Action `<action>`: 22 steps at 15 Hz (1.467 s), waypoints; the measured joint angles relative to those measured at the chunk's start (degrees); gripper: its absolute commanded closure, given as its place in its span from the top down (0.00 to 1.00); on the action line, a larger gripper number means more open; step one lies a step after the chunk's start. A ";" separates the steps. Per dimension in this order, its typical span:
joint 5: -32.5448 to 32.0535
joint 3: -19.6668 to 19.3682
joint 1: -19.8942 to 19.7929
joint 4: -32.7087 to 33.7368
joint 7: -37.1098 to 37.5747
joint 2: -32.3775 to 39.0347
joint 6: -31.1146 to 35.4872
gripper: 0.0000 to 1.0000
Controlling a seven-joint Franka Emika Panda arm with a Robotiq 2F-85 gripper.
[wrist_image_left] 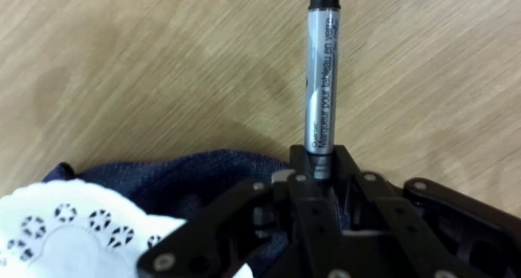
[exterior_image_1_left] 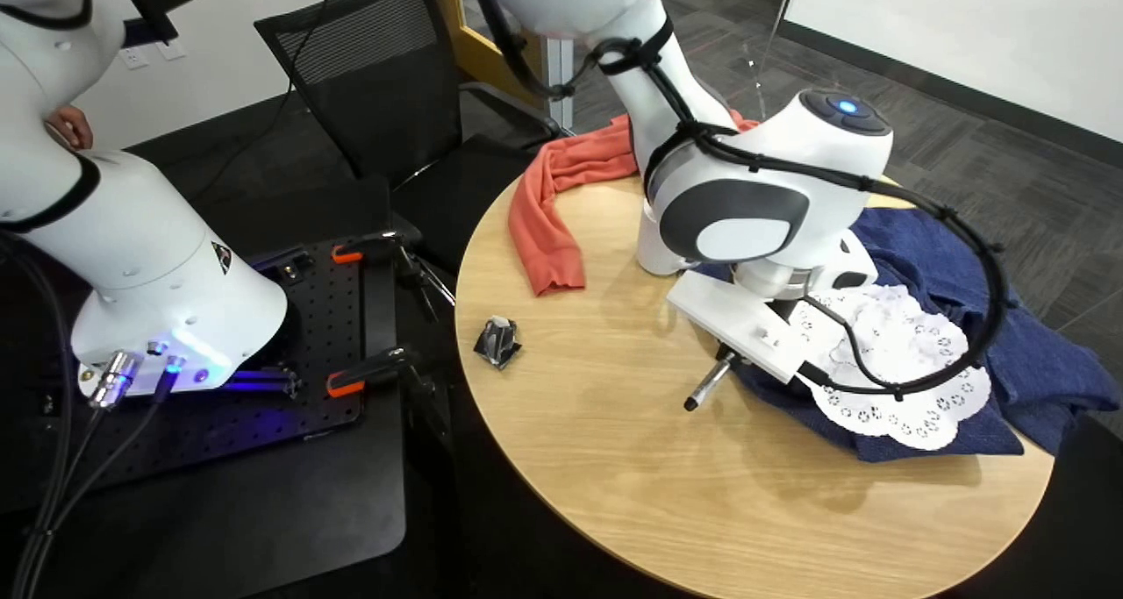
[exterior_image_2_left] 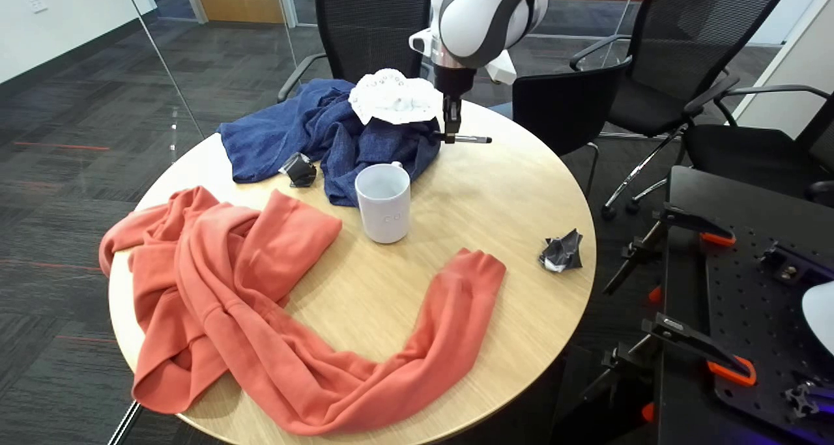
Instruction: Put the pen in the mug
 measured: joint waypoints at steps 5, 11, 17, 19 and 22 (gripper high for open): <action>1.97 3.26 -2.12 -2.78 -2.60 -6.26 -0.03 0.05; 7.03 7.84 -4.34 -3.59 -14.13 -10.37 -0.05 0.05; 15.12 12.41 -6.29 -3.05 -30.18 -11.35 -1.15 0.05; 18.51 13.46 -6.94 -2.83 -35.21 -11.83 -3.55 0.05; 23.65 13.79 -7.45 -2.13 -42.02 -12.84 -9.08 0.05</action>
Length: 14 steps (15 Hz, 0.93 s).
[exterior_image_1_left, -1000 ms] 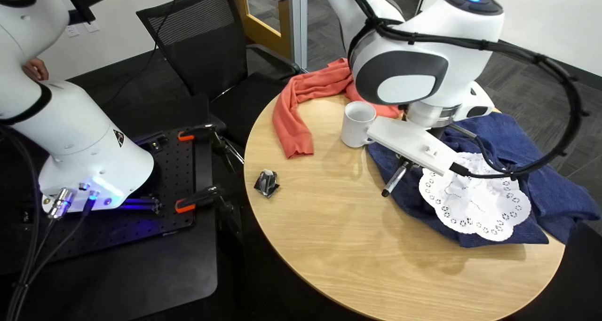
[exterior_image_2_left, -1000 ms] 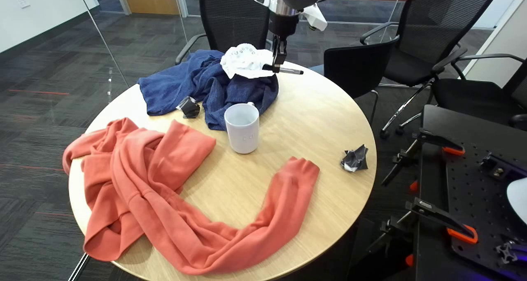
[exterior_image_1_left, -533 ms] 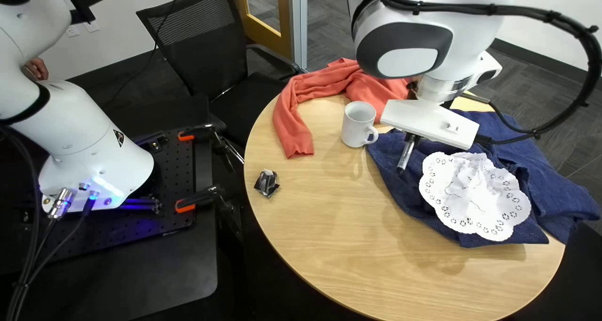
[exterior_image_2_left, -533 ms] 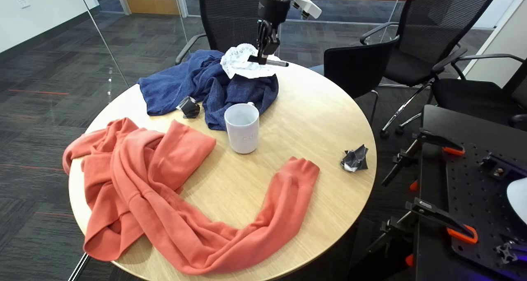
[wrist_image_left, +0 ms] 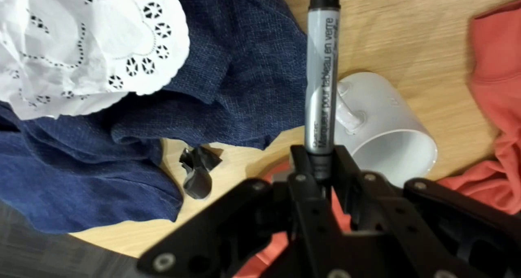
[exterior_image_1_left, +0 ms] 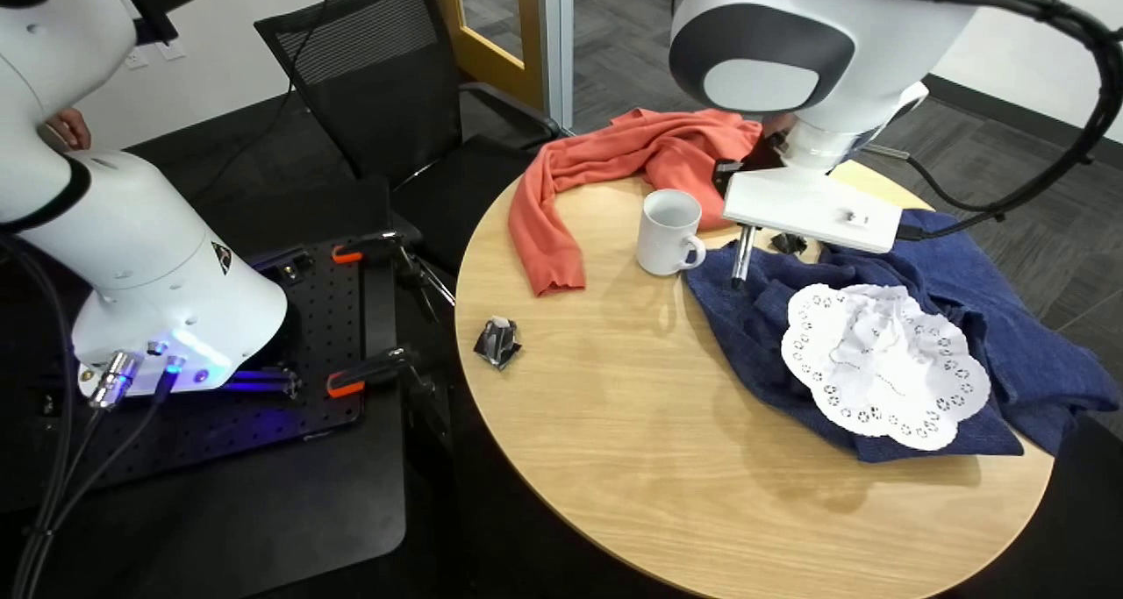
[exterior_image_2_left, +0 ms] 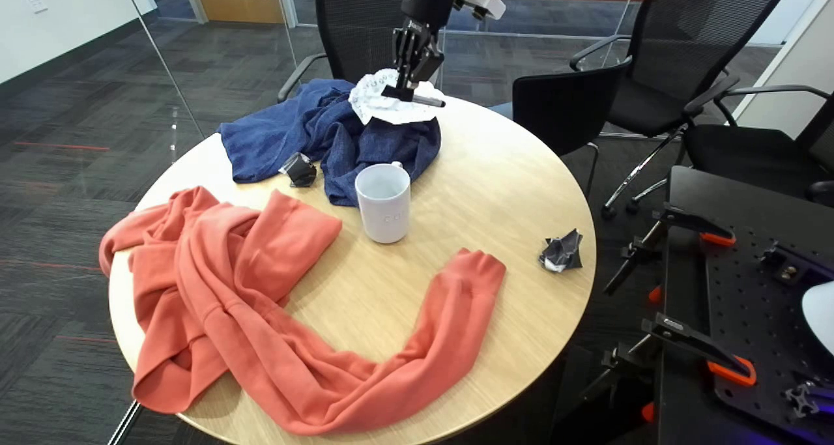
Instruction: Put the pen in the mug
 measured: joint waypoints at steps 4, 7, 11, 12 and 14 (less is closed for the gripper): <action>6.82 -0.57 -0.40 0.98 -8.50 -1.43 -7.69 0.05; 11.68 -1.57 -0.46 1.93 -14.67 -2.08 -13.50 0.05; 16.96 -3.15 -0.36 2.75 -22.71 -2.35 -19.75 0.05; 18.39 -3.55 -0.27 2.83 -24.87 -2.35 -21.06 0.05; 21.04 -4.30 -0.13 2.87 -29.02 -2.35 -23.66 0.05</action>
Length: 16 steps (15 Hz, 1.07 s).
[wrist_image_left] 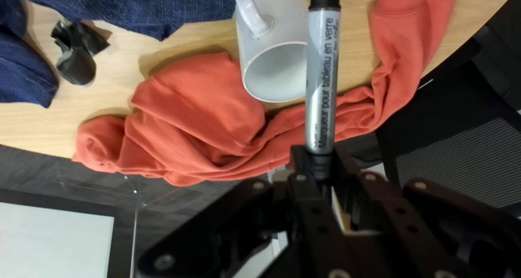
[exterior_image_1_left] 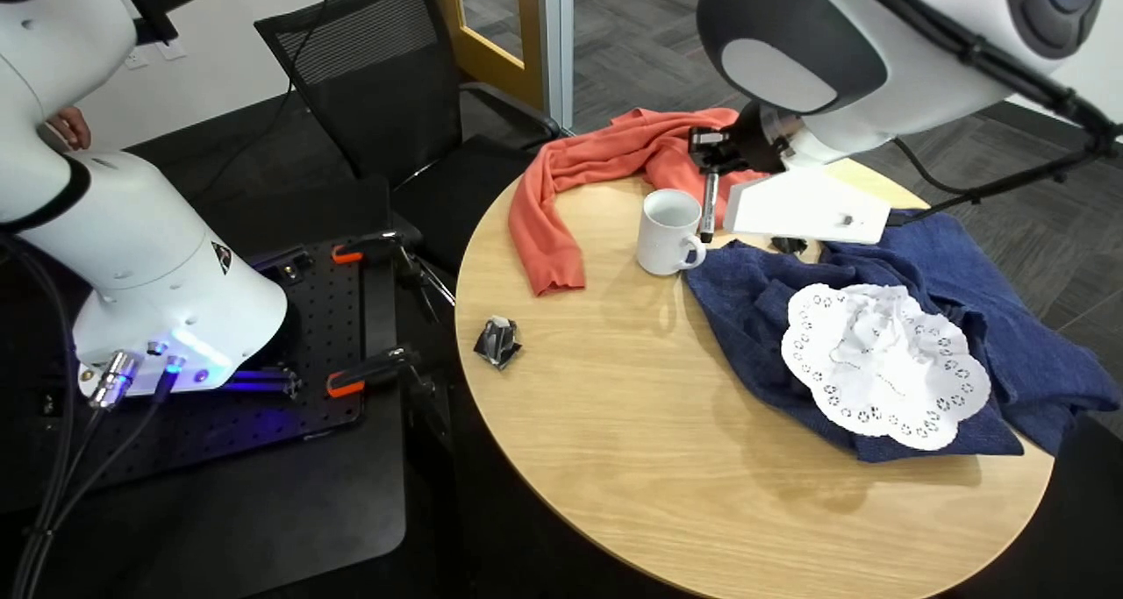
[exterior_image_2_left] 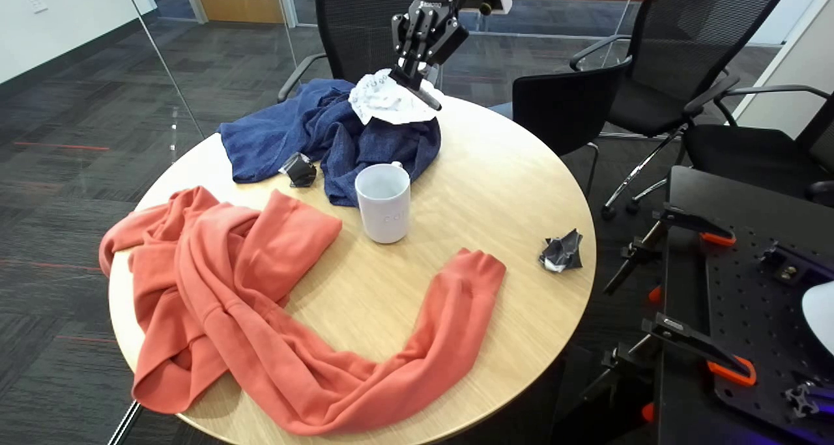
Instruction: Put the pen in the mug
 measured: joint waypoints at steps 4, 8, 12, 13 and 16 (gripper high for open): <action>4.77 -1.95 0.87 0.01 -6.62 0.01 -5.55 0.05; 8.03 -4.05 2.54 0.12 -10.17 0.11 -10.37 0.05; 9.20 -5.53 5.21 0.67 -10.25 0.90 -11.14 0.05; 9.22 -5.62 5.89 0.99 -10.25 1.26 -11.13 0.05; 9.22 -5.67 8.01 2.42 -10.26 2.71 -11.11 0.05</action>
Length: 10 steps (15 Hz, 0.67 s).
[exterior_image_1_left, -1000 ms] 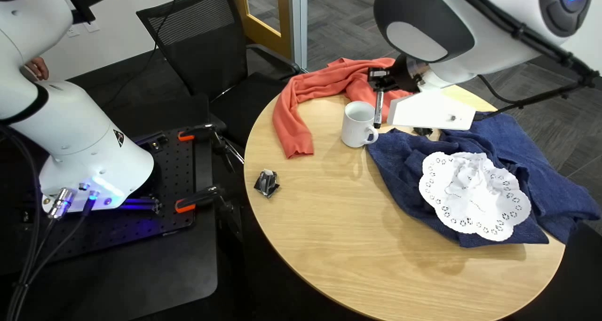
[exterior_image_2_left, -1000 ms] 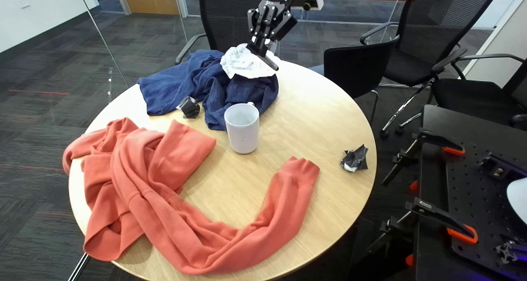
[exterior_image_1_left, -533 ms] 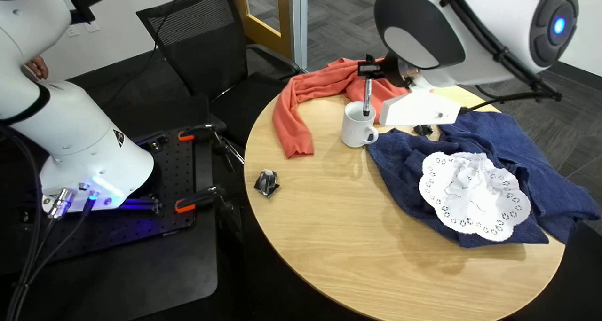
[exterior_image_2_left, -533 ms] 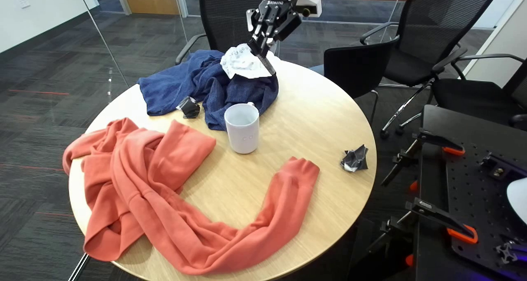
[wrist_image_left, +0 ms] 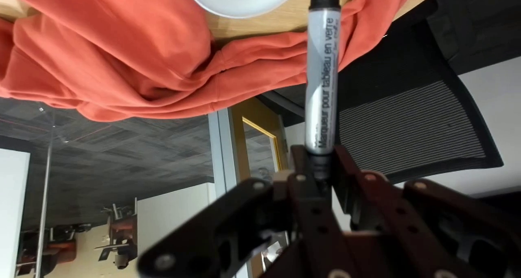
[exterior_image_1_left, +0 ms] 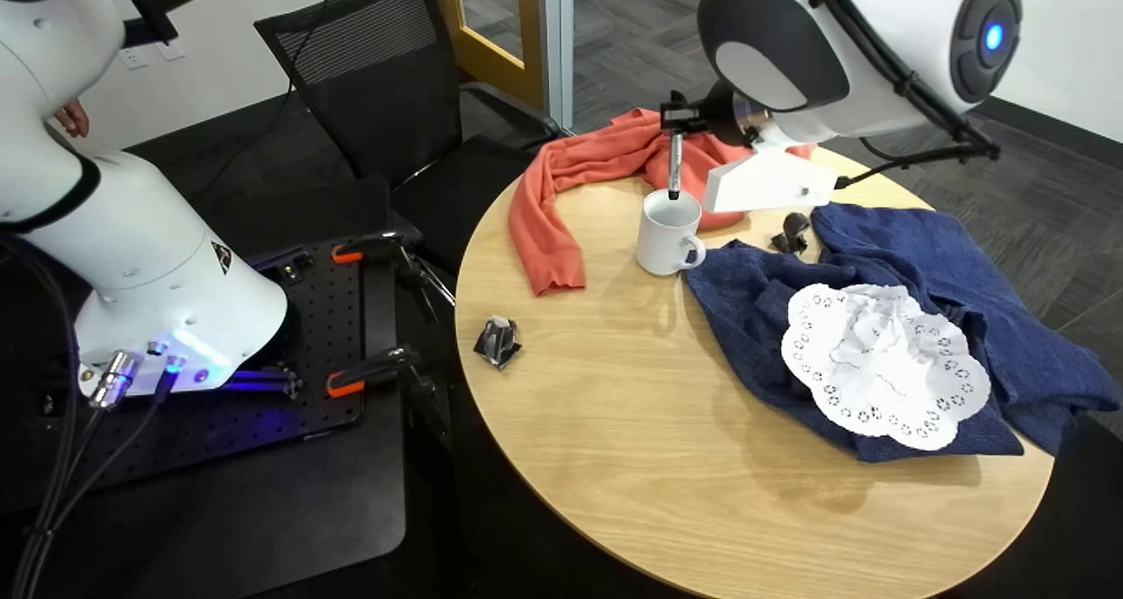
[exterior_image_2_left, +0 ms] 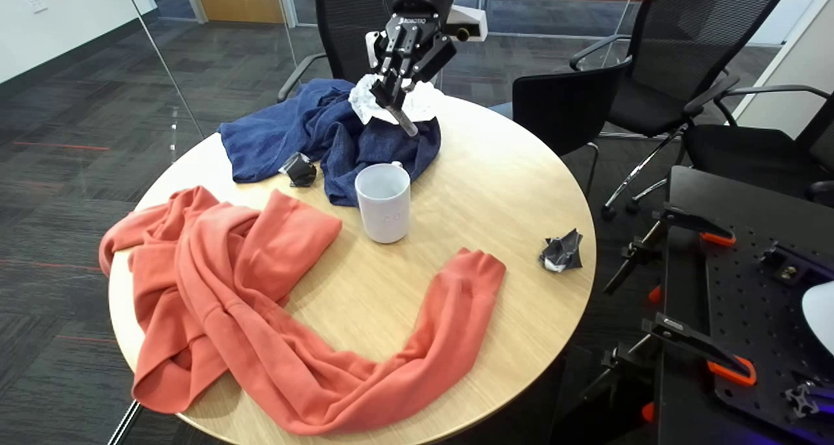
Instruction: Put the pen in the mug
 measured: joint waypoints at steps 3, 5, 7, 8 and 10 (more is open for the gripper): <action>0.00 0.00 1.72 1.76 -0.65 1.71 0.00 0.05; 0.00 0.00 2.38 3.12 -1.13 3.07 0.00 0.05; 0.00 0.00 2.63 4.56 -1.93 4.55 -0.07 0.05; 0.00 0.00 2.65 5.32 -2.15 5.30 -0.21 0.05; -0.01 -0.01 2.57 7.13 -2.23 6.92 -1.45 0.05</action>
